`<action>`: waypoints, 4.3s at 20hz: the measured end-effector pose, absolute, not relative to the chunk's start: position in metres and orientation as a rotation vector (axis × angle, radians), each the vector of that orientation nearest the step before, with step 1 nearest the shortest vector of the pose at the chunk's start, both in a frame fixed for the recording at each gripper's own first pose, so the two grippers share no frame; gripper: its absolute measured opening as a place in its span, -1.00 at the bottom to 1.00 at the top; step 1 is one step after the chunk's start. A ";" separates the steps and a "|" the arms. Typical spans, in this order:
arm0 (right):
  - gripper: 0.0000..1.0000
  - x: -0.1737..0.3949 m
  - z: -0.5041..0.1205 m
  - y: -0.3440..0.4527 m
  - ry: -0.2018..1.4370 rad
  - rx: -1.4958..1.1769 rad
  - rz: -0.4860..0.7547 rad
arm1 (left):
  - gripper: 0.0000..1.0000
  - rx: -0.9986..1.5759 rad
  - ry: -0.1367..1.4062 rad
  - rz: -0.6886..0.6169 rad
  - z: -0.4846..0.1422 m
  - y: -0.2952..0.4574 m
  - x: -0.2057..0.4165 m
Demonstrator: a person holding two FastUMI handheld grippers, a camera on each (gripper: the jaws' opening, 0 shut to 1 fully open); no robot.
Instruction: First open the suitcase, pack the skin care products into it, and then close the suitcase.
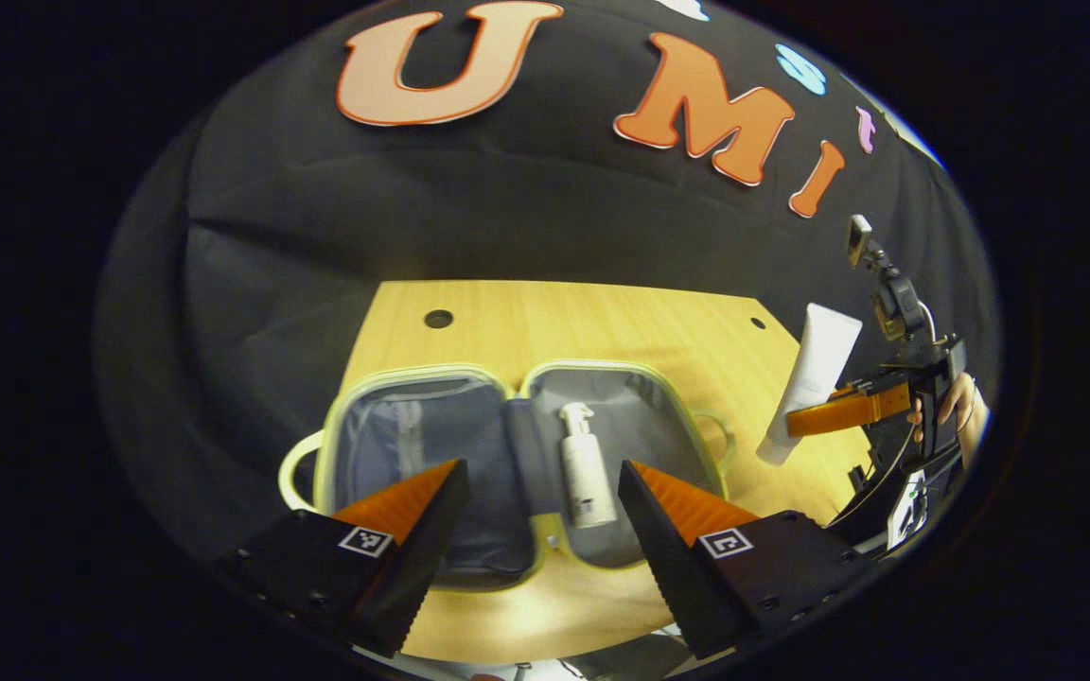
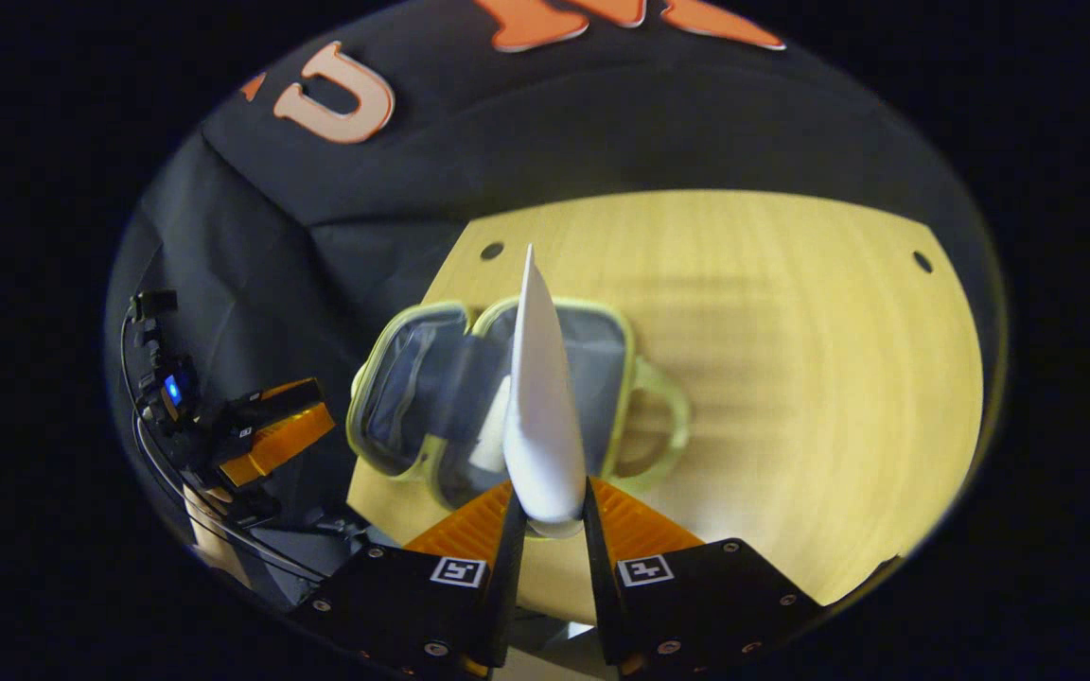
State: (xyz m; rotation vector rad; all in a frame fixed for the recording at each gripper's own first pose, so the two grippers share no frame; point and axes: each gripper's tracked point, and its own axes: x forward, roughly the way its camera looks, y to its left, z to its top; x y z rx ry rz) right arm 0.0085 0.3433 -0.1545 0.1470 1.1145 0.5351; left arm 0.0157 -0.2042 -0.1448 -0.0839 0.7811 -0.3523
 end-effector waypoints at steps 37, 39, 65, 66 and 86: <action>0.92 0.009 -0.141 0.382 1.026 0.506 0.359 | 0.96 -0.214 0.771 -0.090 -0.250 0.034 0.055; 0.91 0.005 -0.148 0.364 1.021 0.511 0.304 | 0.96 -0.242 0.792 -0.106 -0.275 0.036 0.070; 0.92 -0.010 -0.162 0.319 1.055 0.553 0.164 | -0.89 -0.470 0.834 -0.213 -0.285 0.001 0.102; 0.92 -0.010 -0.162 0.318 1.049 0.550 0.168 | -0.89 -0.455 0.820 -0.218 -0.265 -0.005 0.101; 0.92 0.019 -0.132 0.127 0.905 0.636 0.254 | -0.90 -0.193 0.645 -0.396 -0.039 -0.286 0.074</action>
